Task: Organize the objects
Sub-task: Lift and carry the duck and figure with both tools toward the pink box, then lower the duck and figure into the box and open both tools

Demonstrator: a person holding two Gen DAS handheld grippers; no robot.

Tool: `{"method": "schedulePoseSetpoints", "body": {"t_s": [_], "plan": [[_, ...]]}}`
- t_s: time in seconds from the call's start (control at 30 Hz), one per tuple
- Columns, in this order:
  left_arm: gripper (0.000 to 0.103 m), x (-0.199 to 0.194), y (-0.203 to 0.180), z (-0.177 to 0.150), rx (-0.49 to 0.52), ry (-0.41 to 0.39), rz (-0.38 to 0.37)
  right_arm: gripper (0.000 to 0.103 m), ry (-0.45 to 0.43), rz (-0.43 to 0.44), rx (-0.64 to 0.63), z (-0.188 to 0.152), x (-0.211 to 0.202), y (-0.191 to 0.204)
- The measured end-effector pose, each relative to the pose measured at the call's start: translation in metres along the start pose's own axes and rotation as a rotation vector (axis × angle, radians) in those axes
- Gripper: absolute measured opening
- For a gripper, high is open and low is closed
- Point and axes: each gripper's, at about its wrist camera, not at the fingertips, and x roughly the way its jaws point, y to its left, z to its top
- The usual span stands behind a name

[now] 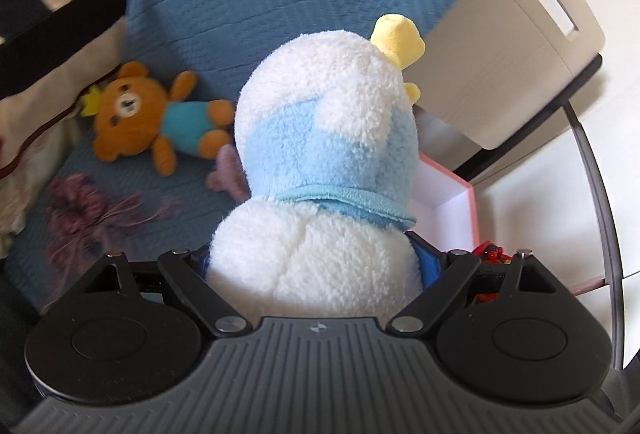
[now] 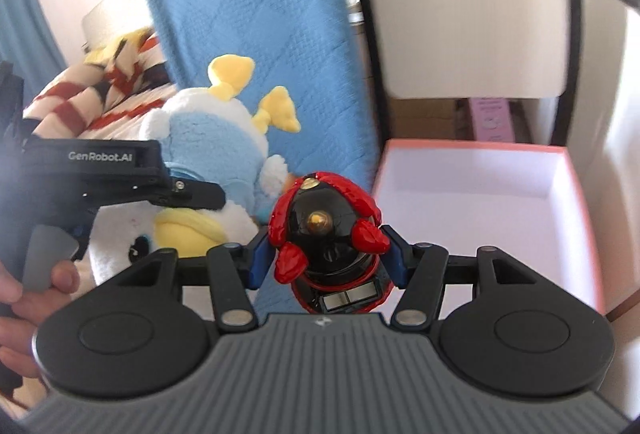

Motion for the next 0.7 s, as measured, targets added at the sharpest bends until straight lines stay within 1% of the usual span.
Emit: {"method": "schedulePoseSetpoints", "body": {"t_s": [0.17, 0.3, 0.4, 0.57, 0.63, 0.7], "plan": [[0.090, 0.032, -0.034, 0.003, 0.041, 0.028, -0.012, 0.059, -0.013, -0.060, 0.041, 0.001, -0.001, -0.037], [0.090, 0.063, -0.059, -0.001, 0.076, 0.064, -0.016, 0.060, -0.001, -0.101, 0.100, -0.004, 0.006, -0.069], [0.090, 0.086, -0.076, -0.005, 0.107, 0.088, -0.010, 0.059, 0.029, -0.128, 0.135, -0.012, 0.017, -0.090], [0.090, 0.126, -0.102, -0.016, 0.195, 0.110, 0.046, 0.059, 0.090, -0.151, 0.161, -0.027, 0.037, -0.120], [0.090, 0.143, -0.106, -0.019, 0.191, 0.138, 0.042, 0.059, 0.117, -0.158, 0.168, -0.033, 0.048, -0.130], [0.089, 0.157, -0.111, -0.021, 0.196, 0.141, 0.040, 0.059, 0.132, -0.162, 0.174, -0.039, 0.056, -0.138]]}}
